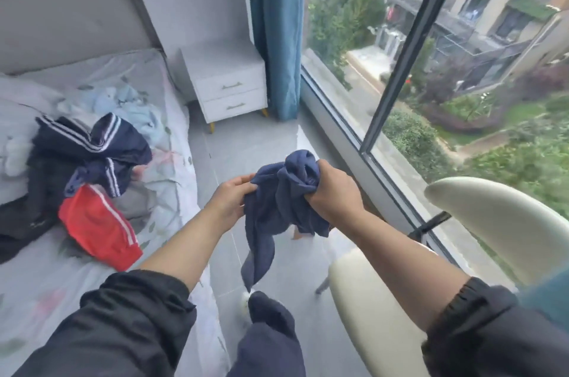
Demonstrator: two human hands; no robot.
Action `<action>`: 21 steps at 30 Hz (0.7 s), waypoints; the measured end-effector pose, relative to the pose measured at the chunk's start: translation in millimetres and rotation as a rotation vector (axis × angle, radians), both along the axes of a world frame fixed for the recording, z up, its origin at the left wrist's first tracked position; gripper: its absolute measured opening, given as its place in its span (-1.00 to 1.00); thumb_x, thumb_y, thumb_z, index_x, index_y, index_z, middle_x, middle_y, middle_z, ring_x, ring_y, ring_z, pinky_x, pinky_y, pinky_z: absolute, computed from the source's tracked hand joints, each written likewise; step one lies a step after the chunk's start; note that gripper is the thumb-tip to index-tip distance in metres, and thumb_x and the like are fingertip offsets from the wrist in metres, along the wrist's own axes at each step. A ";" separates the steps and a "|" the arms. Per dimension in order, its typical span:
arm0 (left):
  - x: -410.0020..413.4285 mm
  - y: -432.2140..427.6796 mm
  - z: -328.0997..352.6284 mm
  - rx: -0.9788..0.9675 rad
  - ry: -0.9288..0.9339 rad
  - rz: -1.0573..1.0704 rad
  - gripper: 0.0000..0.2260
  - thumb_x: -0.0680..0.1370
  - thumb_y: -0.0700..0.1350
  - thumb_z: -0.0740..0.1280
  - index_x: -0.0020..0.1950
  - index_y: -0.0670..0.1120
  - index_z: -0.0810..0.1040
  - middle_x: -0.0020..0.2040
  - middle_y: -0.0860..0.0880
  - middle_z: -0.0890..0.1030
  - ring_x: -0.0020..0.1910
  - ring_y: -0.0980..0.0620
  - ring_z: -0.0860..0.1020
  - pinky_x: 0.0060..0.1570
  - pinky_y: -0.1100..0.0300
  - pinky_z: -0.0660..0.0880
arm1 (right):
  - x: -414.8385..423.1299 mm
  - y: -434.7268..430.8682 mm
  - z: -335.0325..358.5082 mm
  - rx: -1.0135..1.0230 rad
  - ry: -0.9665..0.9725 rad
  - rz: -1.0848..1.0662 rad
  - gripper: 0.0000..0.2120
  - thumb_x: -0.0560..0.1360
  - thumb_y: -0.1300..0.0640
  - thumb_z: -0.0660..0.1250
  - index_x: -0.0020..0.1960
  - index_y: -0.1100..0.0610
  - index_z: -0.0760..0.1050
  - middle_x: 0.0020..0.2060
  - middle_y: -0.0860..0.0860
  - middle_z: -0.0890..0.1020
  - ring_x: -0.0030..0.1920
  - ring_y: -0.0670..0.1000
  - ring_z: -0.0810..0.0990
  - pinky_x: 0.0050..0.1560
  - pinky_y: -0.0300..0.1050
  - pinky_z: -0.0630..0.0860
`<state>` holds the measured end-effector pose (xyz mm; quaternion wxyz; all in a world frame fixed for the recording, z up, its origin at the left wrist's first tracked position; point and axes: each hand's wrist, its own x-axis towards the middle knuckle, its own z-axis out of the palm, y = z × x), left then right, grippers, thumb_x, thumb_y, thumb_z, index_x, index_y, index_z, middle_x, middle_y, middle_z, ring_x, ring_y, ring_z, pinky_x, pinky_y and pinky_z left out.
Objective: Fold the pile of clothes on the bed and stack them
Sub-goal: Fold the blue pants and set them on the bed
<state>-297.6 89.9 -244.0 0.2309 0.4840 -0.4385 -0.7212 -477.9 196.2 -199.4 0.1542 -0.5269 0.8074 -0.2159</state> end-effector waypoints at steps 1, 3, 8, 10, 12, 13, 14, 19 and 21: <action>5.8 -20.6 0.5 -0.025 0.017 0.013 -0.82 0.61 -0.24 0.21 0.12 -0.09 0.57 -0.06 -0.02 0.67 -0.01 -0.03 0.58 -0.16 0.17 0.51 | 6.9 -29.6 2.6 -0.019 0.000 0.030 -0.89 0.44 0.08 0.23 -0.10 0.03 0.30 -0.34 -0.09 0.44 -0.30 0.09 0.43 -0.38 -0.12 0.23; 20.0 -62.0 4.5 -0.039 0.089 0.036 -0.78 0.63 -0.10 0.21 0.23 -0.05 0.54 0.09 0.00 0.63 0.10 0.00 0.54 -0.07 0.15 0.49 | 24.8 -90.2 8.3 -0.036 0.001 0.105 -0.86 0.43 0.08 0.23 -0.05 0.04 0.30 -0.28 -0.03 0.51 -0.29 0.11 0.46 -0.33 -0.10 0.30; 71.4 -141.8 19.6 -0.025 0.273 0.126 -0.77 0.59 0.11 0.21 0.04 0.08 0.63 -0.10 0.03 0.62 -0.10 0.12 0.54 -0.09 0.16 0.36 | 86.0 -213.4 18.9 0.011 0.029 0.317 -0.80 0.37 0.11 0.24 -0.07 0.05 0.25 -0.34 -0.04 0.47 -0.34 0.07 0.44 -0.44 -0.11 0.24; 97.8 -161.3 18.6 -0.042 0.279 0.225 -0.72 0.62 0.06 0.17 0.14 -0.02 0.60 0.03 -0.07 0.63 0.03 0.06 0.55 0.11 0.06 0.40 | 112.6 -245.2 19.5 0.026 0.030 0.409 -0.77 0.36 0.10 0.26 -0.08 0.05 0.23 -0.36 -0.05 0.45 -0.37 0.04 0.43 -0.44 -0.11 0.26; 125.2 -175.2 21.4 -0.070 0.309 0.306 -0.69 0.63 -0.02 0.17 0.24 -0.17 0.52 0.17 -0.18 0.58 0.18 -0.06 0.52 0.31 -0.02 0.35 | 140.3 -270.1 19.1 0.042 0.018 0.500 -0.75 0.36 0.08 0.27 -0.06 0.05 0.23 -0.33 -0.03 0.48 -0.34 0.08 0.46 -0.41 -0.09 0.31; 139.4 -180.8 24.0 -0.094 0.320 0.342 -0.70 0.63 -0.05 0.18 0.23 -0.21 0.52 0.16 -0.20 0.59 0.19 -0.07 0.53 0.31 0.01 0.36 | 154.7 -281.7 19.3 0.042 0.010 0.543 -0.74 0.36 0.05 0.28 -0.04 0.04 0.24 -0.31 -0.03 0.49 -0.33 0.10 0.47 -0.41 -0.09 0.30; 153.4 -186.0 27.1 -0.117 0.322 0.380 -0.72 0.62 -0.07 0.20 0.20 -0.22 0.54 0.15 -0.21 0.60 0.18 -0.07 0.54 0.29 0.04 0.40 | 169.8 -293.1 20.0 0.040 -0.005 0.583 -0.71 0.37 0.00 0.29 -0.03 0.04 0.24 -0.30 -0.03 0.50 -0.31 0.10 0.47 -0.41 -0.09 0.29; 222.1 -199.0 42.0 -0.236 0.107 0.636 -0.92 0.56 -0.23 0.31 -0.04 -0.11 0.60 -0.10 -0.08 0.67 -0.09 0.00 0.62 -0.02 0.20 0.54 | 249.0 -345.9 29.4 0.062 -0.110 0.829 -0.48 0.34 -0.11 0.45 0.09 0.07 0.26 -0.15 -0.05 0.51 -0.19 0.09 0.50 -0.26 -0.08 0.34; 247.5 -199.9 45.5 -0.244 0.025 0.749 -0.89 0.56 -0.25 0.31 -0.01 -0.11 0.61 -0.16 -0.04 0.68 -0.14 0.04 0.62 -0.02 0.16 0.54 | 278.8 -364.7 33.3 0.093 -0.164 0.991 -0.39 0.31 -0.06 0.53 0.18 0.11 0.27 -0.08 -0.04 0.51 -0.08 0.07 0.53 -0.16 -0.09 0.40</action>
